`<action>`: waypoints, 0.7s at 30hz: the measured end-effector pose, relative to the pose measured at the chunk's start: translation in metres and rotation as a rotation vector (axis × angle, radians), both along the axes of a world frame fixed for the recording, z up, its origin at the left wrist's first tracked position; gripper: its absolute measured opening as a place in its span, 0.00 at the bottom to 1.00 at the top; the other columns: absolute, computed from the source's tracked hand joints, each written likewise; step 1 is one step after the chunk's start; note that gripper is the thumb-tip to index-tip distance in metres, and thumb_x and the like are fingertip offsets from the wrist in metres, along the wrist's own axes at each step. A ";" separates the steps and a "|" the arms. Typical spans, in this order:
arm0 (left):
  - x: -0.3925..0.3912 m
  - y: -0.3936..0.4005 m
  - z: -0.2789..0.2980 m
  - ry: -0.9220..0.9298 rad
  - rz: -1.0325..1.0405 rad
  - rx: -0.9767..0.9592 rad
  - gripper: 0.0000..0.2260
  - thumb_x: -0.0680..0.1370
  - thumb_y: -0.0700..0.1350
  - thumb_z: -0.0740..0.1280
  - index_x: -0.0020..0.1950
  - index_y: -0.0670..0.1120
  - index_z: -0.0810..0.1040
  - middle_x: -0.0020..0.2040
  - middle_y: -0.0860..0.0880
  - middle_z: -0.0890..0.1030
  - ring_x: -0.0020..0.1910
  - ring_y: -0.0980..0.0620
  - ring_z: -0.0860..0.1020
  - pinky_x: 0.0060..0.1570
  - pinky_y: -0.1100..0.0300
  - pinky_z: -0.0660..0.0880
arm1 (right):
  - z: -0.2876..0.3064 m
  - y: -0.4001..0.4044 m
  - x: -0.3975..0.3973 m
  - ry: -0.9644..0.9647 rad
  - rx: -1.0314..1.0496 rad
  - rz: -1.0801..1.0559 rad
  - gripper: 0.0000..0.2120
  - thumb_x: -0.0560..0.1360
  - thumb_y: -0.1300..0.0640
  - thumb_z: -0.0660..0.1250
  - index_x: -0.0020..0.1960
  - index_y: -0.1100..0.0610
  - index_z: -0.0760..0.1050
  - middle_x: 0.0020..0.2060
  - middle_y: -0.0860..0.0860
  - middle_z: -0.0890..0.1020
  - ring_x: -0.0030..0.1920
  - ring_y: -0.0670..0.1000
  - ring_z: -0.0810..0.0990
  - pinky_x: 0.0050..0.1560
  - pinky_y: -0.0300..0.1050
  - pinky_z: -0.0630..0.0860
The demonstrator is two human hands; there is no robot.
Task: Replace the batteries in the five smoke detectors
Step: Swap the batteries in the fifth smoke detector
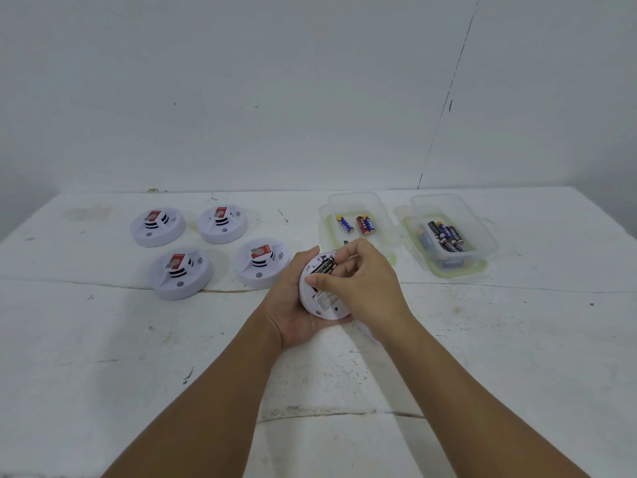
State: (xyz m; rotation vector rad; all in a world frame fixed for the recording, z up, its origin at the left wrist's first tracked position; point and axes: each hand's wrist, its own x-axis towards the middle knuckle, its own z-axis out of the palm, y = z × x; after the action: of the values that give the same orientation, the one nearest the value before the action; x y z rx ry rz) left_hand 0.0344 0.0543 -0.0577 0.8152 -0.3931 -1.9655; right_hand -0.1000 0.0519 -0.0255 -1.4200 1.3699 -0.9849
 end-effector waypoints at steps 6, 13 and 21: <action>-0.001 0.000 0.000 0.021 0.017 -0.003 0.27 0.79 0.59 0.66 0.73 0.45 0.77 0.68 0.40 0.80 0.61 0.40 0.82 0.60 0.40 0.79 | 0.004 -0.004 -0.004 0.038 0.015 0.026 0.17 0.65 0.54 0.85 0.47 0.52 0.79 0.39 0.52 0.86 0.38 0.45 0.83 0.38 0.40 0.79; 0.002 -0.003 -0.007 0.064 0.025 0.002 0.25 0.81 0.60 0.63 0.72 0.46 0.77 0.70 0.40 0.79 0.72 0.40 0.75 0.75 0.36 0.64 | 0.001 -0.002 -0.002 0.018 -0.039 0.078 0.15 0.69 0.54 0.83 0.48 0.53 0.78 0.38 0.50 0.83 0.36 0.43 0.80 0.37 0.36 0.77; 0.008 -0.002 -0.010 0.149 0.101 -0.052 0.22 0.80 0.61 0.65 0.65 0.48 0.81 0.65 0.41 0.80 0.60 0.37 0.78 0.61 0.42 0.75 | -0.035 0.006 -0.049 0.491 -0.300 -0.036 0.08 0.78 0.45 0.70 0.52 0.48 0.78 0.47 0.45 0.79 0.51 0.49 0.77 0.48 0.44 0.72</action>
State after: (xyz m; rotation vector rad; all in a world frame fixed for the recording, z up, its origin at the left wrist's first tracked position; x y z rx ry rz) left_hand 0.0419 0.0528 -0.0677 0.6393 -0.3073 -1.8996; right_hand -0.1492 0.0575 -0.0607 -1.9626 1.6488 -0.9279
